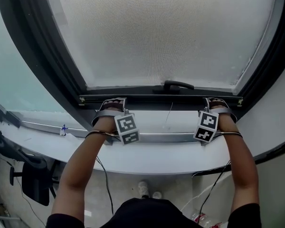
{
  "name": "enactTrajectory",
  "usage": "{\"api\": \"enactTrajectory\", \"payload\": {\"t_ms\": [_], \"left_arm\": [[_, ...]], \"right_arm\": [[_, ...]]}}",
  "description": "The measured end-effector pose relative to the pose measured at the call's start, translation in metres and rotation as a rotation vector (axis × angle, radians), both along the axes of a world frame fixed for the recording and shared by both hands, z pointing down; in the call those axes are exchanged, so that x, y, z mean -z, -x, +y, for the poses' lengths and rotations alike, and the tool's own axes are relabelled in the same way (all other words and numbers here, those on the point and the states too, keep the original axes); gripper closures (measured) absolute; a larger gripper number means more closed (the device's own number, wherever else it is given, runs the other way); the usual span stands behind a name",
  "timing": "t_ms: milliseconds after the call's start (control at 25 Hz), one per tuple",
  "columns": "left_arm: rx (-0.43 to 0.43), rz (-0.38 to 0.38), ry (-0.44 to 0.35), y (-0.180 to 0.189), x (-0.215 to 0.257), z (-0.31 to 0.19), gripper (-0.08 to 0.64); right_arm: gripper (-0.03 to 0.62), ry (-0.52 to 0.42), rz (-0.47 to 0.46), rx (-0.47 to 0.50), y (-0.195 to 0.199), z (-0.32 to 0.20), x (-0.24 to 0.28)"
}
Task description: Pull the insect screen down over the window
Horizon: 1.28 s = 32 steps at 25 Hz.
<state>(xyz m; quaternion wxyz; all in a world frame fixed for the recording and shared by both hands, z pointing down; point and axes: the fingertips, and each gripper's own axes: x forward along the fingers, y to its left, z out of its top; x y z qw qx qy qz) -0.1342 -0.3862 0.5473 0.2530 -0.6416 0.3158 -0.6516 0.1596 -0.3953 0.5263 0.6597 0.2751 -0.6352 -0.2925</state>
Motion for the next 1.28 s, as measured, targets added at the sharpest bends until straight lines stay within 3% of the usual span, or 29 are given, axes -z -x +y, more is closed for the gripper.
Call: {"api": "enactTrajectory", "payload": {"t_ms": [240,600,920,1120,1280], "left_arm": [[-0.014,0.032,0.032,0.001,0.004,-0.002,0.273],[-0.013,-0.017,0.120,0.002,0.004,0.006,0.272],[0.006,-0.038,0.068,0.001,0.002,-0.001,0.273],[0.009,0.013,0.053,-0.001,0.002,0.001,0.274],[0.014,-0.073,-0.015,0.005,0.004,-0.005,0.293]], "right_arm": [[0.414,0.036,0.001,0.015,0.000,-0.001,0.003],[0.414,0.128,0.012,0.019,0.001,0.006,0.005],[0.416,0.119,0.002,0.004,0.001,0.001,0.004],[0.416,0.097,-0.015,0.017,0.000,0.004,0.004],[0.425,0.017,0.008,0.009,0.002,-0.004,0.002]]}}
